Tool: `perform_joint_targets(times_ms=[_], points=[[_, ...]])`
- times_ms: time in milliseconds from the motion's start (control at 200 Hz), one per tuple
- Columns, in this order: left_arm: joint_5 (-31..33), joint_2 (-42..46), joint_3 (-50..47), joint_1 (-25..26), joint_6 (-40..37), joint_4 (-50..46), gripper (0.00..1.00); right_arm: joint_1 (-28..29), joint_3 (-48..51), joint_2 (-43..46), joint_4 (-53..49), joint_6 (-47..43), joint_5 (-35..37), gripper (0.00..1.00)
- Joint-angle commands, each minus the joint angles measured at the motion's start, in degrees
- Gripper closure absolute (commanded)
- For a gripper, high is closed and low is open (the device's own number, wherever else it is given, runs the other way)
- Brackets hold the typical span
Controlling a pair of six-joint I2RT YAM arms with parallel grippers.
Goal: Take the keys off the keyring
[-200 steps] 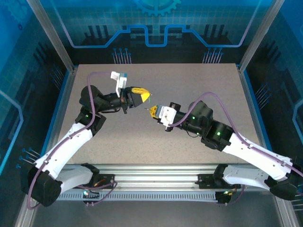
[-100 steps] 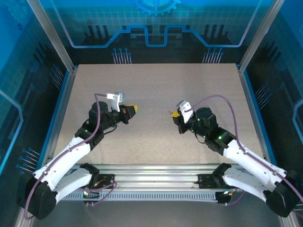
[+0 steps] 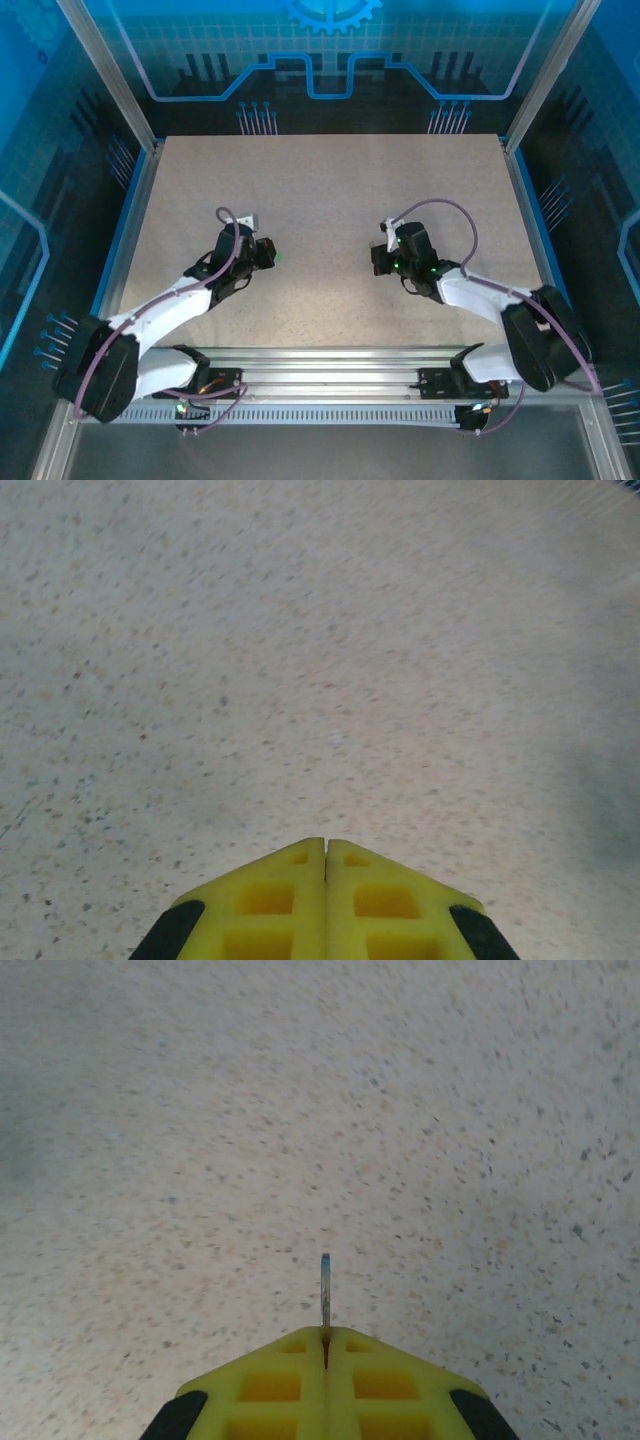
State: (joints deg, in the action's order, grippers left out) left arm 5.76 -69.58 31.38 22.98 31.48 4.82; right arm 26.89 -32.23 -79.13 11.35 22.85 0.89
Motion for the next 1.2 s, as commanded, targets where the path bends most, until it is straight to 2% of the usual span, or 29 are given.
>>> perform_joint_targets(times_ms=[0,60,125,320,355,400,510,550,656,706,711,731,746,756,766,816,841,856,981,1086,1151,1196], points=[[2.9,-3.6,-0.1,-0.6,1.4,3.3,1.00,-1.3,-1.1,-3.6,6.7,4.0,0.4,1.00],[2.9,-5.5,0.3,-0.9,1.2,3.9,0.98,-1.6,-1.5,-5.4,7.4,4.8,0.9,1.00],[2.9,-7.4,0.7,-1.2,1.6,4.3,0.90,-2.2,-1.7,-7.7,8.7,5.3,0.1,1.00],[2.7,-11.5,1.6,-2.2,1.3,5.6,0.89,-3.4,-2.7,-12.6,10.1,6.3,0.2,1.00],[2.9,-11.6,2.0,-2.3,1.3,5.3,0.86,-3.7,-2.7,-12.9,10.2,6.8,0.2,1.00],[3.1,-11.6,2.3,-2.3,1.0,5.1,0.77,-4.0,-2.9,-13.1,10.4,7.1,-0.1,1.00],[3.9,-10.2,3.1,-2.4,0.4,3.6,0.59,-4.6,-3.5,-12.4,8.4,7.0,1.1,0.80],[3.8,-9.3,3.5,-2.4,-0.2,2.9,0.57,-5.1,-3.5,-11.7,7.5,6.9,1.8,0.70],[4.6,-5.9,4.4,-2.8,-1.5,0.9,0.50,-7.0,-3.2,-8.5,5.7,6.2,2.1,0.61],[4.9,-4.1,4.7,-3.2,-2.0,0.1,0.48,-7.9,-3.0,-6.4,4.5,5.4,2.4,0.53],[4.9,-3.9,4.7,-3.2,-2.0,0.0,0.48,-7.9,-3.0,-6.2,4.5,5.4,2.4,0.51],[5.0,-3.2,4.9,-3.4,-2.2,-0.5,0.47,-8.2,-3.1,-5.4,3.1,4.9,2.8,0.32],[5.1,-2.6,5.0,-3.6,-2.5,-0.8,0.46,-8.4,-3.1,-4.7,2.1,4.5,3.1,0.08],[5.2,-2.3,5.1,-3.6,-2.7,-1.0,0.45,-8.5,-3.2,-4.3,1.7,4.2,3.2,0.02],[5.3,-2.0,5.2,-3.7,-2.8,-1.3,0.43,-8.6,-3.3,-3.9,1.3,3.8,3.3,0.00],[6.4,-0.5,5.7,-4.1,-3.8,-2.5,0.32,-9.0,-3.9,-1.8,-1.3,2.3,4.6,0.00],[7.0,0.2,5.9,-4.3,-4.3,-3.0,0.08,-9.2,-4.1,-0.6,-2.6,1.6,5.6,0.00],[7.3,0.5,6.0,-4.4,-4.6,-3.3,0.02,-9.2,-4.3,0.1,-3.2,1.1,6.2,0.00],[11.0,2.0,7.9,-5.4,-8.9,-6.3,0.01,-9.1,-6.0,5.3,-7.7,-3.2,12.3,0.00],[18.8,2.8,8.9,-5.9,-12.4,-7.7,0.01,-9.1,-7.6,8.8,-11.0,-7.0,22.2,0.00],[23.3,3.5,8.0,-6.3,-18.1,-6.1,0.01,-9.5,-6.8,10.5,-10.2,-10.1,29.1,0.00],[23.3,4.1,6.2,-7.6,-22.7,-2.5,0.01,-10.3,-5.7,11.4,-8.9,-11.9,32.6,0.00]])
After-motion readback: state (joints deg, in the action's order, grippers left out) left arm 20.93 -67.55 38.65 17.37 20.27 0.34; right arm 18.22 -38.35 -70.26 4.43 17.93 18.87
